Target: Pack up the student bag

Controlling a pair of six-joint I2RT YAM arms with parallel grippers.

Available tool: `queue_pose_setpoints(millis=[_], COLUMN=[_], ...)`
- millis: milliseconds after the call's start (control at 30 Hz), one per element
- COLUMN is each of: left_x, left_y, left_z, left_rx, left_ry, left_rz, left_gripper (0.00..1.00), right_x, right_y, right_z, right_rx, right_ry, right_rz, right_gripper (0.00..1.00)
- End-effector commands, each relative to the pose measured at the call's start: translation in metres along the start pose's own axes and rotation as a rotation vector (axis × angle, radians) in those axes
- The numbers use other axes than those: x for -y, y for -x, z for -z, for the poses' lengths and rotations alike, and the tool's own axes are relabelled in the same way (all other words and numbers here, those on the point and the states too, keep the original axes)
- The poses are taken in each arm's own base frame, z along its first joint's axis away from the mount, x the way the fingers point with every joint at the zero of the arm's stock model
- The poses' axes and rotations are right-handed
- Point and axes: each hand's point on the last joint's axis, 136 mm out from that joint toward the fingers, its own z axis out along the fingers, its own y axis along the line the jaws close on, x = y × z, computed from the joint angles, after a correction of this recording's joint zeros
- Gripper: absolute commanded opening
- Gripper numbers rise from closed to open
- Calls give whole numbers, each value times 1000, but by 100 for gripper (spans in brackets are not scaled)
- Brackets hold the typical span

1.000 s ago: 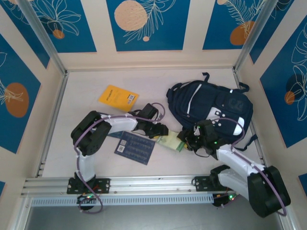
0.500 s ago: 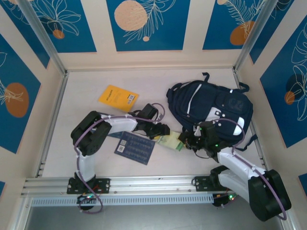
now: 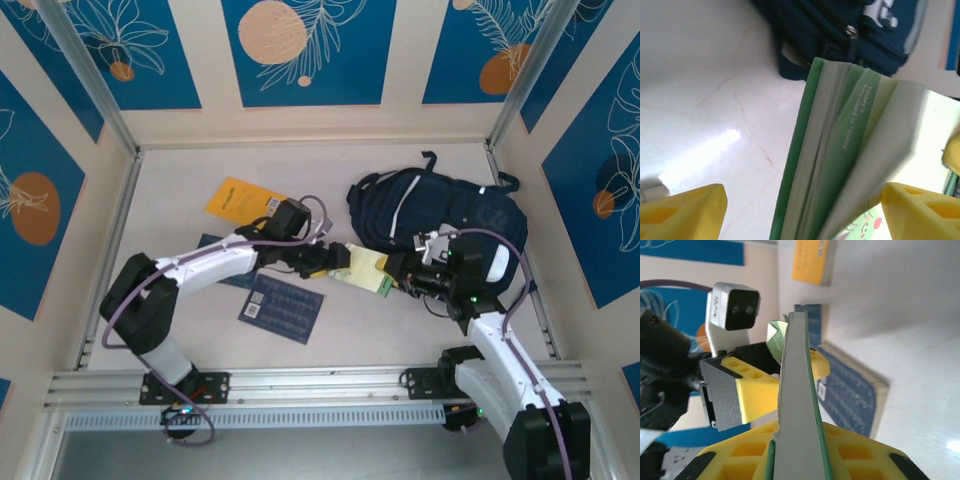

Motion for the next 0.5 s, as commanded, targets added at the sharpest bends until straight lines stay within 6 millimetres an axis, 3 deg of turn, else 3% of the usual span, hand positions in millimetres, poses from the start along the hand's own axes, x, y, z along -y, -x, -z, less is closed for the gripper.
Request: queue_pose_setpoints(millis=[0,267,467], left_x=[15,57,73], left_y=[-17,-23,-23], left_z=[14,48,57], left_rx=[-58,-30,-1], left_ry=[-92,-326,-434], left_rz=[-10,-58,-80], left_gripper=[81,72,48], right_x=[-51,-64,-61], right_y=[-12,-18,-19], right_z=[11,17,16], right_rx=[-118,-152,-148], right_ry=[181,217,217], right_rz=[110,109,99], right_gripper=[0,0,0])
